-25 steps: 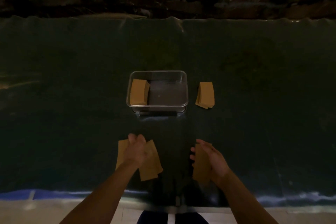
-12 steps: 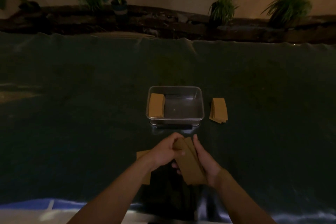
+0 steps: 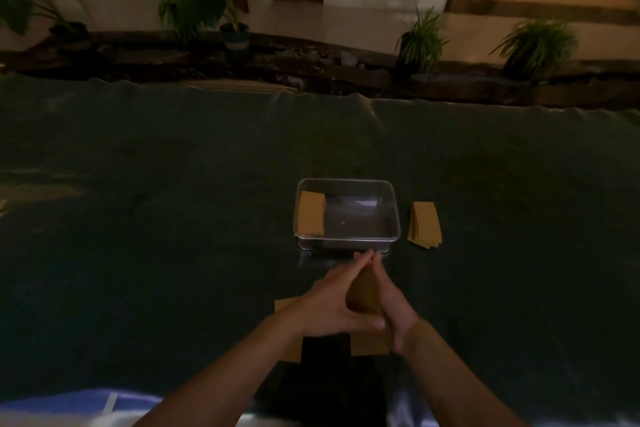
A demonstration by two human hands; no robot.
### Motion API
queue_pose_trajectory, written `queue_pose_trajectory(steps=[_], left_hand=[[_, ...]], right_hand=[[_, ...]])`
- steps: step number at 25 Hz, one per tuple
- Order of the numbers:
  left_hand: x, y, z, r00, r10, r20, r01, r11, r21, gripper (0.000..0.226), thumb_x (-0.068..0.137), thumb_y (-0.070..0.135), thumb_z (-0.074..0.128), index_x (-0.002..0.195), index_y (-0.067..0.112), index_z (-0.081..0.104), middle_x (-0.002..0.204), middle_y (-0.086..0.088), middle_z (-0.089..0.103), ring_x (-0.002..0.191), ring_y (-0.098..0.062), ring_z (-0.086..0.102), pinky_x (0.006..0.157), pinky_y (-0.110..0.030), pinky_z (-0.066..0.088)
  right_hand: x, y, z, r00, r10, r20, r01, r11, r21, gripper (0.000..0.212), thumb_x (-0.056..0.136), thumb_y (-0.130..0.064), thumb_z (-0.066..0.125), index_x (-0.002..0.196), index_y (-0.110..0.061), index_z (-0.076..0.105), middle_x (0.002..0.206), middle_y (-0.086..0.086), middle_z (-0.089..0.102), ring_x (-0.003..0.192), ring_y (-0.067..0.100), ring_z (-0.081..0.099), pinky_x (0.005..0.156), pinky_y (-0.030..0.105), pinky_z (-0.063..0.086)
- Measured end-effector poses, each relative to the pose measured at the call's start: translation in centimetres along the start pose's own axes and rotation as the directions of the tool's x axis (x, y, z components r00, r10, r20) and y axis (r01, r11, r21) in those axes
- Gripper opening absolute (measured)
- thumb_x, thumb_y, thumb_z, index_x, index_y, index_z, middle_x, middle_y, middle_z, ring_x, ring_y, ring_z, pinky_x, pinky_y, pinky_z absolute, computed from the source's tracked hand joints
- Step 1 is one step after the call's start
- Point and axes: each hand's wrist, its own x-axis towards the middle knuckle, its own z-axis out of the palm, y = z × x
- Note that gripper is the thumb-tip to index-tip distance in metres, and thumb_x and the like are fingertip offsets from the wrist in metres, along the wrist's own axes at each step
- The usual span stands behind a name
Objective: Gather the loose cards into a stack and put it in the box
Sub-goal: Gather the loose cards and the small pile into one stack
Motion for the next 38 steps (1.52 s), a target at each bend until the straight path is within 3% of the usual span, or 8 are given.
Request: queue_pose_trajectory(steps=[4,13,18,20,23,26,32,38], left_hand=[[-0.6,0.2,0.2,0.998,0.037,0.054,-0.047,0.980,0.191,0.137,0.054,0.047,0.090,0.137,0.069,-0.017,0.152,0.031,-0.003,0.143,-0.018,0.008,0.112,-0.045,0.018],[0.4,0.5,0.4,0.991,0.098,-0.088,-0.057,0.922,0.383,0.135,0.055,0.053,0.085,0.139,0.065,-0.020,0.154,0.013,0.002,0.141,-0.027,0.015,0.112,-0.054,0.023],[1.0,-1.8,1.0,0.991,0.068,-0.115,-0.027,0.946,0.322,0.138,0.046,0.073,0.080,0.141,0.062,-0.020,0.157,0.023,-0.010,0.143,-0.019,0.002,0.110,-0.047,0.009],[0.2,-4.6,0.6,0.981,-0.021,-0.192,0.079,0.951,0.300,0.133,0.049,0.084,0.070,0.144,0.058,-0.019,0.160,0.022,-0.011,0.146,-0.017,-0.001,0.114,-0.048,0.008],[-2.4,-10.6,-0.9,0.953,-0.208,-0.221,0.300,0.750,0.590,0.116,0.068,0.079,0.058,0.155,0.034,-0.004,0.163,0.002,0.010,0.145,-0.024,0.015,0.114,-0.050,0.020],[-4.2,-14.5,-0.6,0.924,-0.319,-0.211,0.369,0.596,0.713,0.102,0.076,0.064,0.063,0.155,0.019,0.016,0.153,-0.003,0.024,0.134,-0.026,0.028,0.107,-0.048,0.032],[-2.6,-16.2,1.9,0.880,-0.326,-0.347,0.476,0.623,0.621,0.105,0.074,0.067,0.060,0.154,0.017,0.015,0.143,-0.005,0.030,0.125,-0.028,0.032,0.100,-0.045,0.037],[-1.2,-16.8,1.8,0.845,-0.367,-0.389,0.533,0.636,0.558,0.085,0.070,0.054,0.072,0.140,0.023,0.036,0.137,-0.007,0.026,0.122,-0.029,0.031,0.096,-0.045,0.042]], right_hand=[[0.2,0.1,0.9,0.999,0.027,0.024,-0.029,0.998,0.062,0.055,0.073,-0.069,0.060,0.121,-0.044,0.065,0.125,0.019,0.064,0.115,0.042,0.061,0.093,0.060,0.051],[0.2,-1.2,1.1,0.999,0.037,0.024,-0.037,0.999,0.022,0.050,0.082,-0.072,0.049,0.088,-0.035,0.081,0.098,0.014,0.078,0.096,0.033,0.072,0.070,0.044,0.060],[0.6,-0.8,0.9,0.999,0.022,-0.031,-0.024,0.999,-0.046,0.055,0.088,-0.066,0.047,0.119,-0.026,0.066,0.118,0.017,0.068,0.109,0.035,0.063,0.096,0.053,0.049],[0.6,-0.4,0.6,0.999,0.006,-0.046,-0.006,1.000,0.005,0.058,0.088,-0.068,0.044,0.120,-0.024,0.066,0.110,0.016,0.071,0.097,0.032,0.069,0.089,0.049,0.055],[0.9,0.2,-1.2,0.996,0.033,-0.084,-0.025,0.995,0.098,0.061,0.086,-0.069,0.047,0.119,-0.022,0.066,0.092,0.016,0.075,0.071,0.029,0.071,0.068,0.043,0.060],[0.9,0.8,-2.1,0.992,0.076,-0.103,-0.060,0.987,0.150,0.061,0.085,-0.069,0.049,0.121,-0.023,0.066,0.096,0.018,0.073,0.072,0.030,0.069,0.069,0.043,0.059],[0.8,2.2,-2.2,0.989,0.080,-0.126,-0.059,0.985,0.164,0.060,0.086,-0.069,0.047,0.120,-0.024,0.066,0.094,0.018,0.072,0.068,0.031,0.068,0.064,0.043,0.058],[-0.1,2.1,-2.8,0.991,0.052,-0.121,-0.028,0.981,0.190,0.063,0.086,-0.070,0.047,0.124,-0.023,0.063,0.097,0.018,0.067,0.070,0.030,0.064,0.065,0.043,0.055]])
